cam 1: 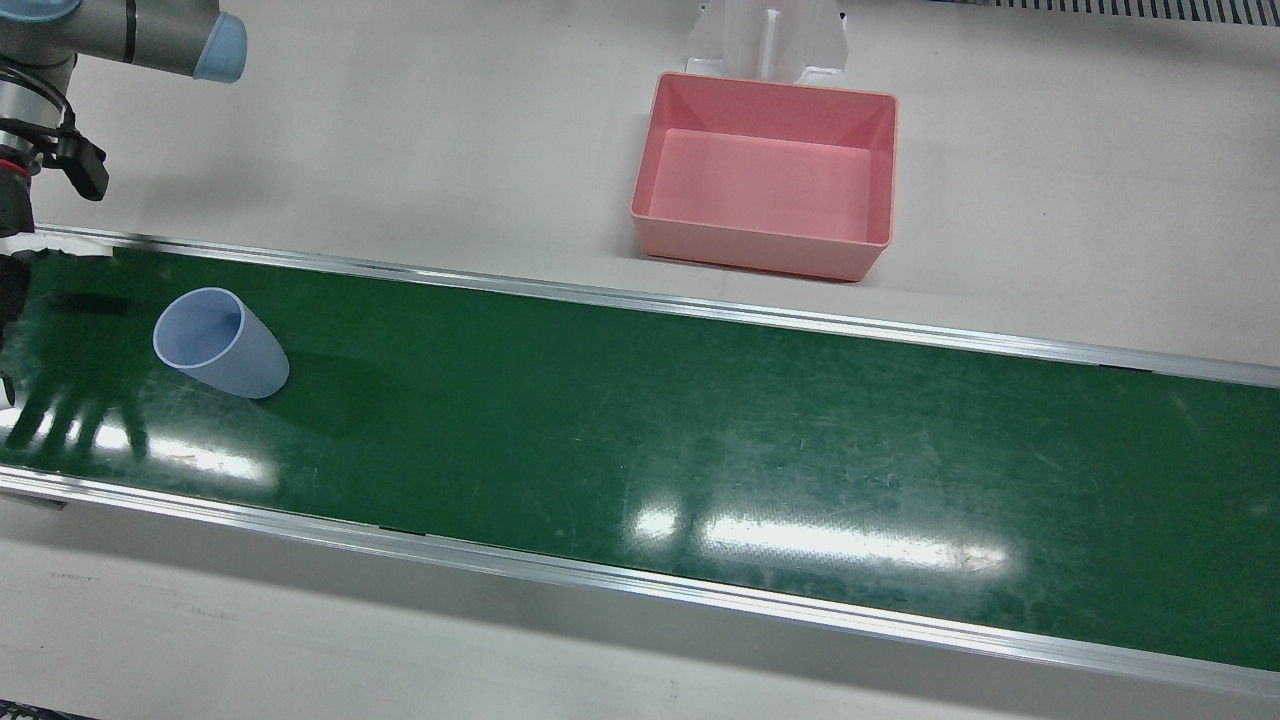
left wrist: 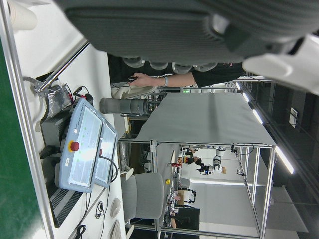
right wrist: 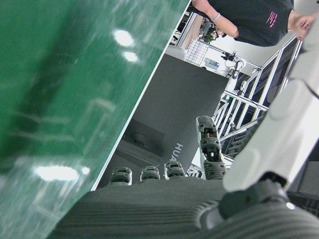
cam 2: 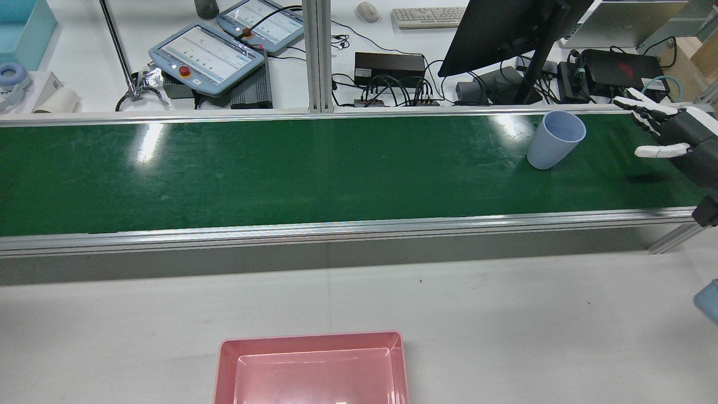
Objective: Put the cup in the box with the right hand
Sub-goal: 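Close the right hand around the light blue cup on the belt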
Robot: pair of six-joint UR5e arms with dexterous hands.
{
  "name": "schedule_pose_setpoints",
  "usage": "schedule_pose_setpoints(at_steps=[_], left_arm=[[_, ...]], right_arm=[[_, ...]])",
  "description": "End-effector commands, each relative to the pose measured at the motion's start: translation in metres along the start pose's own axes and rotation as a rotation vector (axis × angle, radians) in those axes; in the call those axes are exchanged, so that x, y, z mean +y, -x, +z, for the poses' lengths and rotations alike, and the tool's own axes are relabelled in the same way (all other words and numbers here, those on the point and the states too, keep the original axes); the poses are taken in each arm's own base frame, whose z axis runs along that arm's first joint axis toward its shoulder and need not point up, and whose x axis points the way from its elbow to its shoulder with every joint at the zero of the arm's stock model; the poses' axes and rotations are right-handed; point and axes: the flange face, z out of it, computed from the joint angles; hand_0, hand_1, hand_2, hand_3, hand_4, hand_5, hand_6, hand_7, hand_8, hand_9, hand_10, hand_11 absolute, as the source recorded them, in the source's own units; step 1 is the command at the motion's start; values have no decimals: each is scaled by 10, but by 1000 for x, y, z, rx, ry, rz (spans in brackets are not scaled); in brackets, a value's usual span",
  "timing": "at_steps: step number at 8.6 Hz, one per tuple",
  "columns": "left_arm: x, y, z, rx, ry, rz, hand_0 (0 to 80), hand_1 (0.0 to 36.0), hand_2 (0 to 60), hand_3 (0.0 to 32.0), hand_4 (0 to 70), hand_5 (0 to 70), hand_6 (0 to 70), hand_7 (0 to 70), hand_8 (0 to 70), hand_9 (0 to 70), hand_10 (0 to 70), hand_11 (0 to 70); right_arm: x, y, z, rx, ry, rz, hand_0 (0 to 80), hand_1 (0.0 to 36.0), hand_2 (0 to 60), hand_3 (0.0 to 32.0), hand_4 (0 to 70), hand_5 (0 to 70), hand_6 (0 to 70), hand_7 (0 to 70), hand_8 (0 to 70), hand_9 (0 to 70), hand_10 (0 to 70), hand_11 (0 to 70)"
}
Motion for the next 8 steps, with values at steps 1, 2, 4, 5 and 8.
schedule_pose_setpoints(at_steps=[1, 2, 4, 5, 8], left_arm=[[0, 0, 0, 1, 0, 0, 0, 0, 0, 0, 0, 0, 0, 0, 0, 0, 0, 0], [0, 0, 0, 1, 0, 0, 0, 0, 0, 0, 0, 0, 0, 0, 0, 0, 0, 0], [0, 0, 0, 1, 0, 0, 0, 0, 0, 0, 0, 0, 0, 0, 0, 0, 0, 0], [0, 0, 0, 1, 0, 0, 0, 0, 0, 0, 0, 0, 0, 0, 0, 0, 0, 0], [0, 0, 0, 1, 0, 0, 0, 0, 0, 0, 0, 0, 0, 0, 0, 0, 0, 0]], right_arm=[[2, -4, 1, 7, 3, 1, 453, 62, 14, 58, 52, 33, 18, 69, 13, 39, 21, 43], [3, -6, 1, 11, 5, 1, 436, 82, 90, 60, 42, 34, 18, 72, 13, 39, 21, 43], [3, -8, 1, 16, 6, 2, 444, 72, 55, 52, 51, 34, 20, 76, 15, 42, 22, 44], [4, -8, 2, 14, 9, 4, 439, 94, 136, 14, 62, 36, 25, 79, 17, 46, 25, 50], [6, -13, 4, 21, 13, 11, 791, 360, 600, 0, 387, 229, 382, 700, 595, 700, 411, 610]])
